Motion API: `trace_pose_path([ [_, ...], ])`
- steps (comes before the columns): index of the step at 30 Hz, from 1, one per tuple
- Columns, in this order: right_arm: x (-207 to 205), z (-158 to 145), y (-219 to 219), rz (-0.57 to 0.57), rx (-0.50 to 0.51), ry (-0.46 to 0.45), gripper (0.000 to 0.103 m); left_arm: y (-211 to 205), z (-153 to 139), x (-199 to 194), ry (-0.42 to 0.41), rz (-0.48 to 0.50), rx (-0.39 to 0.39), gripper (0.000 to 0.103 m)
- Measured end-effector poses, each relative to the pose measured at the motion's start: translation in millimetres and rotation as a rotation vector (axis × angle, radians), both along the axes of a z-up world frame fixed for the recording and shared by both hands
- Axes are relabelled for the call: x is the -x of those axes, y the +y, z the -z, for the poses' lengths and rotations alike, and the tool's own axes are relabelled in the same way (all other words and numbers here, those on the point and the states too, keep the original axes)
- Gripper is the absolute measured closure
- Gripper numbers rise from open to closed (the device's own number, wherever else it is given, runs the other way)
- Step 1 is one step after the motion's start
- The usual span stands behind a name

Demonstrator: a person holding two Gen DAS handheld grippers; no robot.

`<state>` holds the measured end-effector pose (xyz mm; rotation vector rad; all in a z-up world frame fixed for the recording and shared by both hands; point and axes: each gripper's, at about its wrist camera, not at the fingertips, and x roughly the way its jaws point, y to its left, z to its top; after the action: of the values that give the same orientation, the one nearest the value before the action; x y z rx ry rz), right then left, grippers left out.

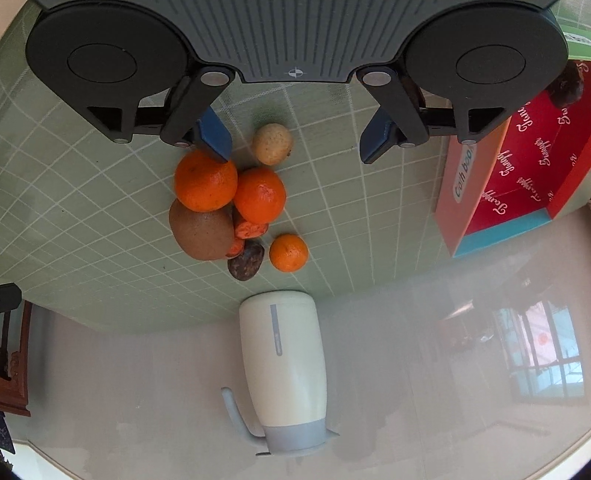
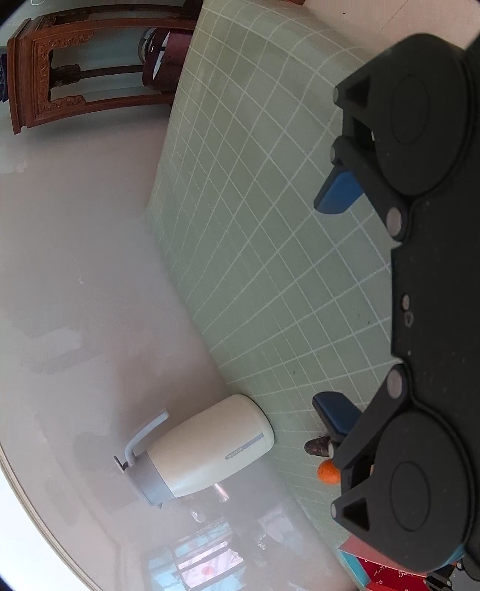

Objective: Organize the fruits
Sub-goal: 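Move the left gripper back to the fruits and grasp the small tan fruit, then carry the tan fruit into the red box and open the left gripper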

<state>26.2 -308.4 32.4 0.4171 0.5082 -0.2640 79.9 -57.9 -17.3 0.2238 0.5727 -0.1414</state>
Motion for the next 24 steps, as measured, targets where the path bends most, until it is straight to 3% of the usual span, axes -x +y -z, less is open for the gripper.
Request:
trace_pose_path([
  [4, 1.3, -0.3, -3.3, 0.003, -0.017, -0.008, 0.000, -3.4, 4.9, -6.0, 0.030, 0.003, 0.003, 0.045],
  [16, 2.8, -1.8, -5.4, 0.002, -0.035, -0.014, 0.000, -4.3, 5.9, -7.8, 0.048, 0.015, 0.037, 0.063],
  [22, 2.6, -1.9, -4.8, 0.002, -0.031, -0.011, 0.000, -7.9, 6.1, -4.4, 0.047, 0.033, 0.041, 0.078],
  [24, 2.9, -2.2, -4.1, -0.001, -0.027, -0.010, 0.000, -8.5, 6.2, -4.0, 0.046, 0.032, 0.040, 0.078],
])
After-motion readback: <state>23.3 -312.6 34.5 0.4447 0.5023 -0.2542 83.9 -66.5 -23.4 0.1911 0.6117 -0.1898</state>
